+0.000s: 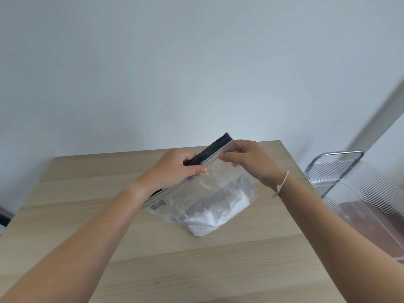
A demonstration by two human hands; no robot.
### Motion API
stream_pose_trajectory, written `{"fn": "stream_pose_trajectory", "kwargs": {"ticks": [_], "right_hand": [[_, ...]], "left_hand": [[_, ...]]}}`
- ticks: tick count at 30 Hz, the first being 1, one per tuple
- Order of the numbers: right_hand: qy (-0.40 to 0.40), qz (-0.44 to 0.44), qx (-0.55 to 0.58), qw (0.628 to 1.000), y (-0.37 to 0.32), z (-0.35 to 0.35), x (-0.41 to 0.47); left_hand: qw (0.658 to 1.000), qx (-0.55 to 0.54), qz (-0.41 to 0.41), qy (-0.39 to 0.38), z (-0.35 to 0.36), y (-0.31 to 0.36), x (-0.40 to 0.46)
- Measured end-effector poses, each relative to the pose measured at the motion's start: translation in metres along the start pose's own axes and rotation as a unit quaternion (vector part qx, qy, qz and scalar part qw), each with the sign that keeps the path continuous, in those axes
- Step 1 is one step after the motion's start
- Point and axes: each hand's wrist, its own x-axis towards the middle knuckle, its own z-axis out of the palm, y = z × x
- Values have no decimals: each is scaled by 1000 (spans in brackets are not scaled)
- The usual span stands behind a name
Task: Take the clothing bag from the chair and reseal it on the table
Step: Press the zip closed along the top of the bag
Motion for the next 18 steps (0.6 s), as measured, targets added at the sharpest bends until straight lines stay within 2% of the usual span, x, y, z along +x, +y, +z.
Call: {"fn": "stream_pose_trajectory", "kwargs": {"ticks": [9,14,18], "right_hand": [[34,-8,12,999,2,2,0],[34,-4,3,999,1,0,1],[45,-5,11,999,0,-9,2]], "left_hand": [[999,14,23,-22,3,-3,2],[999,-11,-13,-32,-5,-3,2],[999,14,-31,-30,-11,-3,1]]}}
